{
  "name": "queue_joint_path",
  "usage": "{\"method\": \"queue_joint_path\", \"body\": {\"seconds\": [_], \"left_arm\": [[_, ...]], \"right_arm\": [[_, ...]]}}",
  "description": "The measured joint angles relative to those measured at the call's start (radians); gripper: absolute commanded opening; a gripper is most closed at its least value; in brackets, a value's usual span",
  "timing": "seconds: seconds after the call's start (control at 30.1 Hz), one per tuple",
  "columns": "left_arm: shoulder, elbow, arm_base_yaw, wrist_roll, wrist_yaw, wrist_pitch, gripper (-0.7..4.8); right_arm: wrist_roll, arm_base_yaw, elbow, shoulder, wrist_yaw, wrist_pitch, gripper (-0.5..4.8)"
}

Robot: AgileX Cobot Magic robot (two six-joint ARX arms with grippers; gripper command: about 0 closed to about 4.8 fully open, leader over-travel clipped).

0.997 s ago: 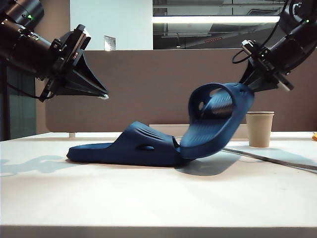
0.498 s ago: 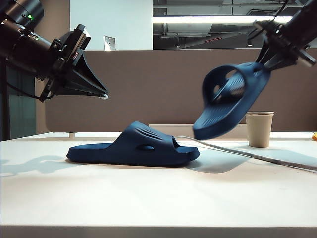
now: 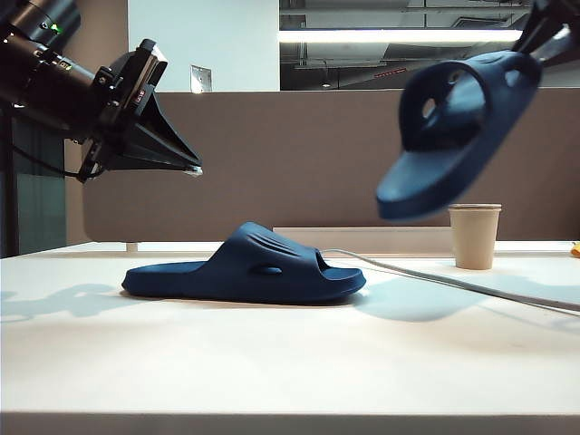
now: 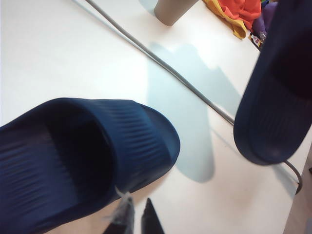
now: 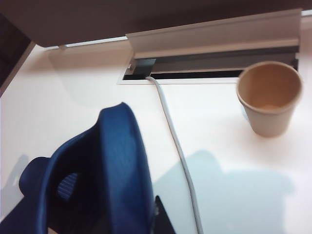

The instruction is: Interlock the pair of blue slippers on the table with their fronts facing up.

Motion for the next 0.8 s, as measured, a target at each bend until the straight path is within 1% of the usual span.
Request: {"method": "queue_joint_path", "body": {"seconds": [0.1,0.23,0.3,0.43,0.56,0.73,0.8], "left_arm": [[0.000,0.000,0.000,0.000,0.001,0.000,0.29],[0.000,0.000,0.001,-0.001,0.036,0.000,0.29],[0.000,0.000,0.001,-0.002,0.044,0.000,0.29],[0.000,0.000,0.001,-0.001,0.048,-0.003,0.29],[0.000,0.000,0.000,-0.002,0.066,-0.004,0.29],[0.000,0.000,0.000,-0.002,0.089,-0.005,0.29],[0.000,0.000,0.000,-0.002,0.092,-0.004,0.29]], "right_arm": [[0.060,-0.023,-0.145,-0.081,-0.001,0.114,0.21],[0.171,-0.036,-0.346,-0.179,0.003,0.323,0.21],[0.202,-0.035,-0.425,-0.210,0.005,0.401,0.22],[0.204,-0.024,-0.584,-0.277,0.059,0.535,0.22],[0.208,-0.018,-0.709,-0.306,0.075,0.694,0.21],[0.236,-0.019,-0.803,-0.310,0.116,0.851,0.21],[0.241,-0.019,-0.824,-0.310,0.129,0.874,0.21]]}}
